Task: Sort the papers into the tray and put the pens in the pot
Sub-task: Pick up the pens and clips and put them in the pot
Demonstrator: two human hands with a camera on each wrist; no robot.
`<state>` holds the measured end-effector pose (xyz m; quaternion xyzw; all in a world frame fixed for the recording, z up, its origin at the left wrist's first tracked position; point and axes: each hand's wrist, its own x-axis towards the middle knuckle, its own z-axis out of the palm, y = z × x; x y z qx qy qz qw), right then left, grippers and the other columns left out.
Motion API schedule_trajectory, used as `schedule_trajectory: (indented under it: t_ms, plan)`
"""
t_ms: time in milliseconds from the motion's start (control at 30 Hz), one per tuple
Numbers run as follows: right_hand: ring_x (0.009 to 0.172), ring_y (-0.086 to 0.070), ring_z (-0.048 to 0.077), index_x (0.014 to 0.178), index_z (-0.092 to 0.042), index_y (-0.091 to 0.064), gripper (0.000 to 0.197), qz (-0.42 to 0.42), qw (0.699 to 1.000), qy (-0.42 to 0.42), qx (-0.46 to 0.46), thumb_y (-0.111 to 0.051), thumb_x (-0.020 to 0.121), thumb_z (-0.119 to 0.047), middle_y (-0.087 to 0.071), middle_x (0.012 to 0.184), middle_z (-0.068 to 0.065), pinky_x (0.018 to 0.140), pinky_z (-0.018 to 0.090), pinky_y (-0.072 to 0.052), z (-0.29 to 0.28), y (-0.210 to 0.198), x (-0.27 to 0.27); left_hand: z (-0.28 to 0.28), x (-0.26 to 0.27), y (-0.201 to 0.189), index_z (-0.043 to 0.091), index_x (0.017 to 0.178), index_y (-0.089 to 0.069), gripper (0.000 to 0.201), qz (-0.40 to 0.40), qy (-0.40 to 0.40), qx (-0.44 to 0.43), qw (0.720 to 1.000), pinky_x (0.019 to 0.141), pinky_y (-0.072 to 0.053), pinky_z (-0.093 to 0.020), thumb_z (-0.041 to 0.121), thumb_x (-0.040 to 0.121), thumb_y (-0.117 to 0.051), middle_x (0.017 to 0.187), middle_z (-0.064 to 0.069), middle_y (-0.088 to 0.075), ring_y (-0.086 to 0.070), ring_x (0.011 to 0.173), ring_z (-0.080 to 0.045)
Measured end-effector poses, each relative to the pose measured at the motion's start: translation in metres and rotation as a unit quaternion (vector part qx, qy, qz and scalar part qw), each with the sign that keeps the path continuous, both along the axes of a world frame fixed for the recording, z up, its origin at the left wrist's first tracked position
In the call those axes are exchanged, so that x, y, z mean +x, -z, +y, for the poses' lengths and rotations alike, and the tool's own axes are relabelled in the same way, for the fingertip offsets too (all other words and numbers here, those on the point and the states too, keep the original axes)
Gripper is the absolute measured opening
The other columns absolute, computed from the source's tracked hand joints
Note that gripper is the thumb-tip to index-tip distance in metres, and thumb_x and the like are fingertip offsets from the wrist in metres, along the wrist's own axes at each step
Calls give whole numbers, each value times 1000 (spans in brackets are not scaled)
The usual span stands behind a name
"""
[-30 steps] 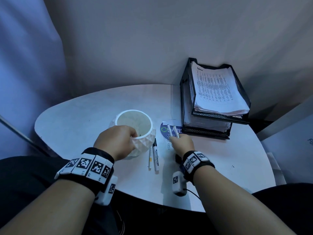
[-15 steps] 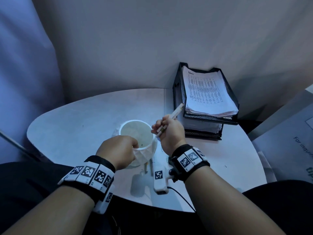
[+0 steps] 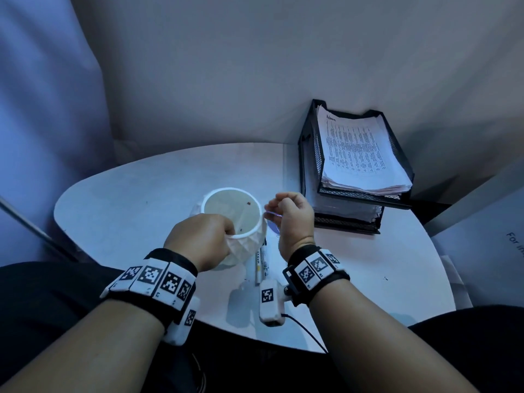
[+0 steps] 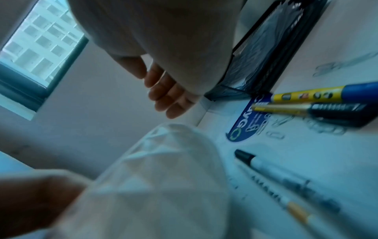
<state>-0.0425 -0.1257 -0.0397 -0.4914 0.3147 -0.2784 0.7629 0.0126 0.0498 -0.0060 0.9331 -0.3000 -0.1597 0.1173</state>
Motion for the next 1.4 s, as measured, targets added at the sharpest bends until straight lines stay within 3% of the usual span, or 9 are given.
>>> schedule_trajectory:
  t_ms: [133, 300, 667, 833, 933, 1067, 1167, 1267, 1400]
  plan:
    - [78, -65, 25, 80, -18, -66, 13, 246, 957, -25, -155, -58, 83, -9, -70, 81, 0, 76, 41, -60, -14, 42, -8, 6, 9, -4, 38, 110, -71, 31, 5, -35, -7, 999, 80, -51, -33, 21, 85, -63, 107, 3, -73, -64, 100, -25]
    - [92, -66, 22, 115, -23, -65, 31, 437, 820, -171, -327, -64, 84, -23, -73, 103, 0, 79, 29, -51, -1, 73, -16, 11, 15, -5, 35, 105, -71, 26, 12, -66, -12, 998, 79, -50, -33, 23, 83, -65, 97, 5, -72, -63, 94, -26]
    - [87, -68, 26, 127, -29, -55, 49, 500, 757, -201, -368, -55, 80, -16, -70, 102, 2, 70, 29, -50, -6, 80, -18, 9, 13, -5, 37, 106, -72, 30, 25, -66, -20, 997, 80, -51, -32, 20, 83, -62, 100, 3, -72, -63, 98, -26]
    - [79, -57, 27, 95, -13, -62, 16, 459, 801, -163, -348, -53, 82, -10, -64, 86, 4, 62, 29, -43, -12, 70, -13, 8, 13, -6, 37, 105, -72, 29, 20, -63, -20, 998, 82, -53, -34, 19, 84, -63, 100, 4, -72, -63, 96, -26]
    - [84, -60, 25, 100, -14, -61, 16, 440, 812, -189, -333, -55, 86, -14, -64, 95, 4, 67, 27, -46, -1, 66, -7, 10, 14, -7, 36, 106, -72, 29, 15, -67, -19, 997, 84, -53, -34, 20, 83, -64, 100, 3, -72, -63, 97, -26]
    - [101, -65, 29, 102, -14, -58, 22, 492, 725, -263, -405, -64, 84, -26, -66, 106, 8, 76, 30, -48, 14, 78, -3, 11, 14, -9, 36, 106, -72, 28, 9, -70, -18, 997, 84, -54, -34, 22, 84, -64, 99, 1, -72, -63, 99, -28]
    - [87, -61, 29, 91, -15, -54, 12, 513, 694, -276, -423, -63, 86, -21, -63, 97, 7, 70, 28, -44, 13, 83, -7, 12, 14, -9, 35, 105, -72, 26, 10, -68, -16, 998, 82, -53, -34, 23, 84, -64, 97, 2, -72, -63, 95, -27]
    - [82, -59, 27, 91, -13, -59, 13, 510, 718, -272, -389, -62, 82, -22, -63, 90, 6, 67, 26, -43, 2, 77, -10, 12, 15, -9, 35, 104, -72, 26, 17, -68, -13, 997, 81, -53, -33, 24, 83, -64, 96, 3, -72, -64, 96, -27]
    - [80, -66, 27, 85, -14, -63, 16, 434, 839, -156, -288, -51, 80, -24, -75, 81, 7, 71, 31, -49, -26, 56, -21, 10, 10, -10, 36, 107, -72, 28, 18, -55, -12, 998, 83, -54, -34, 21, 86, -63, 101, 3, -73, -64, 97, -26]
